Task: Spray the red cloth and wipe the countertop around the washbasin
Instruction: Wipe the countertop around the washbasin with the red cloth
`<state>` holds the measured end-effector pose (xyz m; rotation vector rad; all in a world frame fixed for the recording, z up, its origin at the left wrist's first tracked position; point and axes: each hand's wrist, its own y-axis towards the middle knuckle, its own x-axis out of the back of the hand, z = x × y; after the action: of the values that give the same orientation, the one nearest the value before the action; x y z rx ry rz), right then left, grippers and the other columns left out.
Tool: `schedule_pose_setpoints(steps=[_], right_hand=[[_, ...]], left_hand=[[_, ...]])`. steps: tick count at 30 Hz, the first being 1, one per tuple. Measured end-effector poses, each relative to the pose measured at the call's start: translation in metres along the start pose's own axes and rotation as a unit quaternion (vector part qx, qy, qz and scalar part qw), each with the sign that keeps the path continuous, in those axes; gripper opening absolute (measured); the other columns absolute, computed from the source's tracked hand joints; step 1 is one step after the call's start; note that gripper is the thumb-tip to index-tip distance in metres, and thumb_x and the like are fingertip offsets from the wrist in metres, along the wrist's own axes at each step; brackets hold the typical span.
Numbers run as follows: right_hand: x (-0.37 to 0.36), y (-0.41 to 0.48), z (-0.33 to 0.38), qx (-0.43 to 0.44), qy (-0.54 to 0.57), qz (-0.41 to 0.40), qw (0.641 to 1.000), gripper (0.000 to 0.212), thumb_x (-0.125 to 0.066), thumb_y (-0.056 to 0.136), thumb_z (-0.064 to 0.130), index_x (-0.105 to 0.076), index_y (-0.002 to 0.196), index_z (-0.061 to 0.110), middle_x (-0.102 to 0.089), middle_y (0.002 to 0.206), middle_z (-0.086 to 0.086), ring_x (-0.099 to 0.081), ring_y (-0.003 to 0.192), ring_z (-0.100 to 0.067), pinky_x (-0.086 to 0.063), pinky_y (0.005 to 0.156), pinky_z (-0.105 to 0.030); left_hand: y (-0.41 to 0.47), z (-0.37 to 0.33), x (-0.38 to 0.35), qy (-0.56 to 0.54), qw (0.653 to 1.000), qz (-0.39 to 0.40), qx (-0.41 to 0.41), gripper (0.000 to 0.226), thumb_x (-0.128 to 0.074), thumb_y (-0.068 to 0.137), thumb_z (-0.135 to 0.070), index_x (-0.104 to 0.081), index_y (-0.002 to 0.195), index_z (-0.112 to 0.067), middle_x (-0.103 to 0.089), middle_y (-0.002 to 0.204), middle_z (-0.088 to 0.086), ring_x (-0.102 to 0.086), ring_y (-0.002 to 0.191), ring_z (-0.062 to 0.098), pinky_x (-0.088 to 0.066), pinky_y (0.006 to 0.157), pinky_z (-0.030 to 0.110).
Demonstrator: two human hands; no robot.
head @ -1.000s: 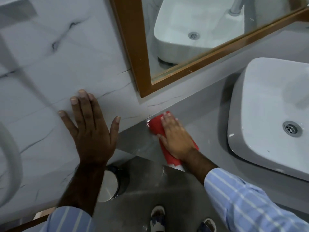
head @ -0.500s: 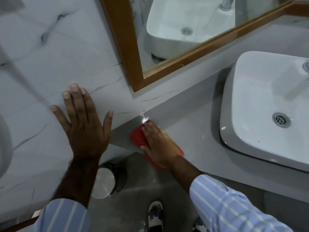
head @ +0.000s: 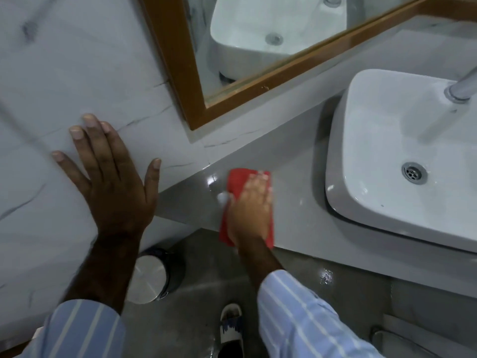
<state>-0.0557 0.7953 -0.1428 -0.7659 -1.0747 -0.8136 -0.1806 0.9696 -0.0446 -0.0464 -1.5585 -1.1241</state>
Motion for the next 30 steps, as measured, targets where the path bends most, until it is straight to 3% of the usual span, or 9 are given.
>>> schedule_pose_setpoints(steps=[4, 6, 11, 16, 18, 21, 26, 28, 30], right_hand=[[-0.011, -0.011, 0.006, 0.295, -0.064, 0.071, 0.951, 0.076, -0.028, 0.11, 0.052, -0.013, 0.166, 0.002, -0.009, 0.176, -0.018, -0.006, 0.164, -0.033, -0.01, 0.133, -0.049], [0.0, -0.014, -0.032, 0.327, -0.058, 0.084, 0.94, 0.077, -0.034, 0.109, 0.054, -0.016, 0.166, 0.007, -0.01, 0.177, -0.013, -0.006, 0.164, -0.028, -0.008, 0.133, -0.045], [0.033, -0.039, -0.146, 0.09, -0.051, 0.015, 0.995, 0.075, -0.035, 0.109, 0.053, -0.015, 0.167, 0.009, -0.012, 0.176, -0.011, -0.008, 0.164, -0.026, -0.015, 0.133, -0.048], [0.015, -0.025, -0.078, -0.113, -0.033, -0.044, 0.992, 0.076, -0.038, 0.109, 0.043, -0.014, 0.164, -0.004, -0.014, 0.174, -0.025, -0.014, 0.162, -0.038, -0.017, 0.131, -0.054], [0.007, -0.01, -0.033, -0.056, -0.006, -0.009, 0.998, 0.078, -0.039, 0.108, 0.045, -0.013, 0.164, -0.002, -0.013, 0.174, -0.023, -0.012, 0.162, -0.037, -0.013, 0.132, -0.054], [-0.011, 0.003, 0.031, 0.159, 0.023, 0.048, 0.986, 0.076, -0.041, 0.108, 0.045, -0.016, 0.166, 0.004, -0.015, 0.175, -0.018, -0.009, 0.163, -0.033, -0.003, 0.132, -0.048], [-0.015, 0.0, 0.045, 0.484, -0.146, 0.108, 0.856, 0.073, -0.023, 0.111, 0.051, -0.007, 0.167, 0.007, -0.005, 0.177, -0.013, -0.002, 0.164, -0.028, -0.006, 0.133, -0.046], [-0.008, 0.0, 0.015, 0.541, -0.162, 0.121, 0.817, 0.075, -0.027, 0.11, 0.054, -0.008, 0.167, 0.009, -0.006, 0.177, -0.011, -0.004, 0.164, -0.025, -0.007, 0.133, -0.045], [0.002, 0.004, -0.022, 0.504, -0.121, 0.131, 0.845, 0.077, -0.034, 0.109, 0.056, -0.012, 0.168, 0.012, -0.008, 0.178, -0.008, -0.004, 0.164, -0.022, -0.009, 0.133, -0.045]], left_hand=[[-0.001, 0.002, -0.004, -0.009, 1.0, 0.012, 0.005, 0.089, -0.04, 0.107, -0.057, 0.002, 0.167, -0.007, -0.014, 0.172, 0.025, -0.014, 0.159, 0.044, -0.016, 0.123, 0.073], [-0.002, 0.006, -0.006, -0.01, 1.0, 0.023, 0.019, 0.088, -0.038, 0.107, -0.058, 0.003, 0.167, -0.008, -0.011, 0.173, 0.023, -0.013, 0.16, 0.043, -0.019, 0.121, 0.074], [-0.002, 0.005, -0.009, -0.016, 0.999, 0.031, 0.029, 0.089, -0.039, 0.107, -0.058, 0.003, 0.167, -0.007, -0.011, 0.173, 0.023, -0.013, 0.16, 0.044, -0.021, 0.119, 0.074], [-0.002, 0.004, -0.005, 0.018, 1.0, 0.003, 0.013, 0.09, -0.04, 0.106, -0.059, 0.001, 0.166, -0.007, -0.016, 0.172, 0.023, -0.016, 0.159, 0.043, -0.013, 0.125, 0.069], [-0.002, 0.004, -0.005, 0.022, 1.0, -0.002, 0.007, 0.09, -0.039, 0.106, -0.06, 0.003, 0.166, -0.007, -0.018, 0.172, 0.023, -0.017, 0.159, 0.043, -0.011, 0.125, 0.067], [-0.001, 0.005, -0.003, 0.015, 1.0, -0.004, 0.002, 0.089, -0.038, 0.106, -0.06, 0.003, 0.166, -0.008, -0.017, 0.172, 0.022, -0.015, 0.16, 0.041, -0.009, 0.126, 0.065], [-0.002, 0.007, 0.002, 0.016, 1.0, 0.015, 0.003, 0.088, -0.035, 0.106, -0.061, 0.007, 0.166, -0.012, -0.01, 0.175, 0.018, 0.012, 0.16, 0.025, 0.001, 0.128, 0.059], [-0.002, 0.009, 0.003, 0.019, 1.0, 0.021, 0.003, 0.088, -0.035, 0.106, -0.061, 0.007, 0.166, -0.011, -0.004, 0.175, 0.015, 0.017, 0.16, 0.022, 0.003, 0.128, 0.057], [-0.003, 0.012, 0.002, 0.019, 1.0, 0.021, -0.001, 0.088, -0.036, 0.107, -0.06, 0.004, 0.167, -0.009, 0.002, 0.175, 0.013, 0.018, 0.161, 0.023, 0.004, 0.128, 0.057]])
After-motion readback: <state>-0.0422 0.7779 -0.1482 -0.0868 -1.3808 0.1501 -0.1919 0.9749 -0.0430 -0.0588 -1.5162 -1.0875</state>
